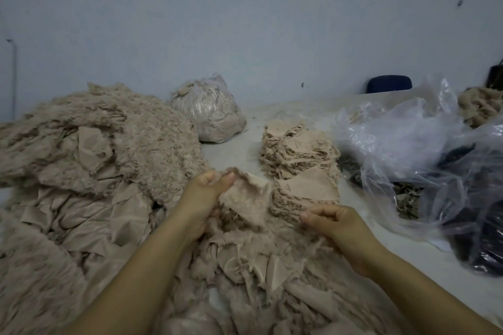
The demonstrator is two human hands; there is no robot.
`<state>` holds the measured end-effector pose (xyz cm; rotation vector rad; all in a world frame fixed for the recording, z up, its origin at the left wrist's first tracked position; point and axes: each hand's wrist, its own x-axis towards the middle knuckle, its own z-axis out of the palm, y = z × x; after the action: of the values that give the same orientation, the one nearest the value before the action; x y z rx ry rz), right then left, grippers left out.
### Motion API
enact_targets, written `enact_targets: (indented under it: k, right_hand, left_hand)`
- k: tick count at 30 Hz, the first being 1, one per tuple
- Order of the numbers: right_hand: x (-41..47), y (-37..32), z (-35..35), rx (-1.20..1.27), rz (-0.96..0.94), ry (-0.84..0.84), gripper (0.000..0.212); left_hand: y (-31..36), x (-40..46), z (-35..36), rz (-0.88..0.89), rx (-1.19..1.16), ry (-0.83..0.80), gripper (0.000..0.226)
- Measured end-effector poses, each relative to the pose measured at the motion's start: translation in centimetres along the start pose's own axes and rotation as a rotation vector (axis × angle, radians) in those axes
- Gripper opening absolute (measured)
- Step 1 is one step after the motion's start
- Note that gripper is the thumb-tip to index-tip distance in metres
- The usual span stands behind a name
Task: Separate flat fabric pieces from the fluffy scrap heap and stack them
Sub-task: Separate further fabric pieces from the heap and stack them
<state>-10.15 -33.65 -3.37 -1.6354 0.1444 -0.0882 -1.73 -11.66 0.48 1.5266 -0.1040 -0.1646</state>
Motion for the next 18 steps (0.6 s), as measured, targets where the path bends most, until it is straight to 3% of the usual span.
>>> enact_targets:
  k: [4, 5, 7, 9, 11, 13, 15, 18]
  right_hand:
    - [-0.1, -0.1, -0.1, -0.4, -0.063, -0.033, 0.062]
    - [0.2, -0.3, 0.3, -0.351, -0.046, -0.017, 0.07]
    - [1.0, -1.0, 1.1, -0.057, 0.174, -0.109, 0.083]
    - [1.3, -1.7, 2.1, 0.234, 0.39, -0.28, 0.09]
    - [1.5, -2.1, 2.9, 0.481, 0.44, -0.319, 0.075]
    - [2.0, -1.9, 3.0, 0.628, 0.309, -0.21, 0.057]
    - [2.2, -1.6, 2.8, 0.623, 0.118, -0.052, 0.047]
    - [2.3, -0.7, 2.4, 0.518, -0.065, 0.045, 0.017]
  left_hand:
    - [0.4, 0.2, 0.5, 0.075, 0.035, -0.172, 0.012]
    - [0.5, 0.0, 1.1, 0.113, 0.059, -0.202, 0.017]
    - [0.5, -0.4, 2.4, 0.248, 0.119, -0.261, 0.023]
    - [0.4, -0.8, 3.2, 0.397, 0.213, -0.337, 0.006]
    - [-0.1, -1.0, 3.0, 0.528, 0.376, -0.395, 0.029]
    - [-0.8, -1.1, 2.1, 0.598, 0.519, -0.407, 0.041]
    - [-1.5, -0.9, 0.8, 0.604, 0.559, -0.37, 0.05]
    - [-2.0, -0.6, -1.1, 0.542, 0.574, -0.373, 0.062]
